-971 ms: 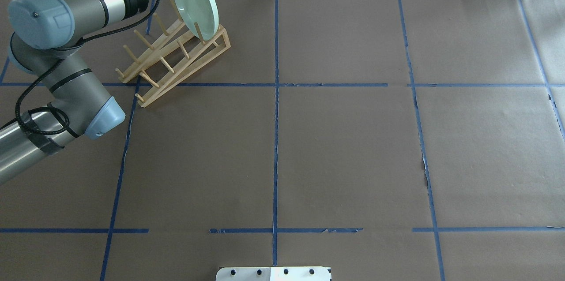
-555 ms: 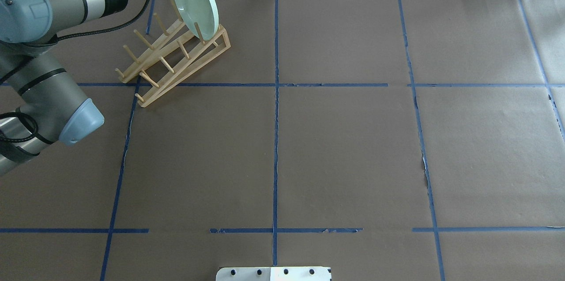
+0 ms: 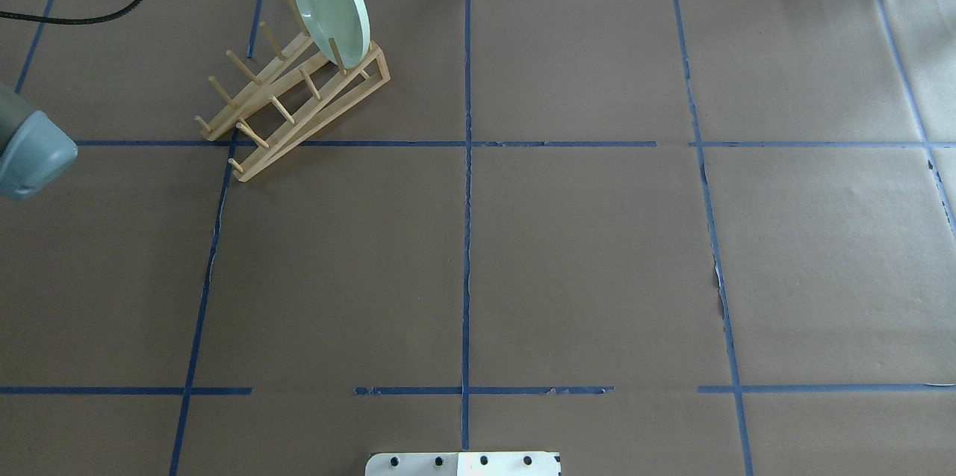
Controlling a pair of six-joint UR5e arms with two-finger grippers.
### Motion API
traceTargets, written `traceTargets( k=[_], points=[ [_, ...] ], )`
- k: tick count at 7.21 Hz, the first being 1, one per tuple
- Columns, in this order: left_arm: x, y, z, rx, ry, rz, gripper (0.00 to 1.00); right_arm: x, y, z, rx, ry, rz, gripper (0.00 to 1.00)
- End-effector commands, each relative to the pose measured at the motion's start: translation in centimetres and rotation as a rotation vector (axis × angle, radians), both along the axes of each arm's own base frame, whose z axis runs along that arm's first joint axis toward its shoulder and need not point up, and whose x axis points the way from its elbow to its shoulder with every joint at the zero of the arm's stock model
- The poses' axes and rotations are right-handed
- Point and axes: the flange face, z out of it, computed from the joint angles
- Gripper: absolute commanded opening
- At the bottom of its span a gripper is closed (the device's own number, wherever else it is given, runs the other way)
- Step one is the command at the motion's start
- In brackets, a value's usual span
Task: Place plate on rack
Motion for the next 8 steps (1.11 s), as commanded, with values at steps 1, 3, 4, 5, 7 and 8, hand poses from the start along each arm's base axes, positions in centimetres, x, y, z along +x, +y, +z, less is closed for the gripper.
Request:
traceTargets(
  k=[1,3,4,5,7,8],
  points=[
    [-4.0,-1.3,2.8,-0.053,-0.153,0.122,1.00,0.0,0.0,0.0,0.000,0.000,0.000,1.00],
    [-8.5,-2.5,6.8,-0.196,-0.223,0.233,1.00,0.0,0.0,0.0,0.000,0.000,0.000,1.00],
    [-10.7,-3.2,9.2,-0.225,-0.205,0.307,1.00,0.0,0.0,0.0,0.001,0.000,-0.001,1.00],
    [-14.9,-2.9,12.7,-0.306,-0.142,0.302,1.00,0.0,0.0,0.0,0.001,0.000,-0.001,1.00],
    [-19.8,1.5,21.5,-0.447,-0.102,0.320,1.00,0.0,0.0,0.0,0.001,0.000,-0.001,1.00],
    [-21.7,4.8,26.5,-0.452,-0.138,0.384,1.00,0.0,0.0,0.0,0.001,0.000,-0.001,1.00]
  ],
)
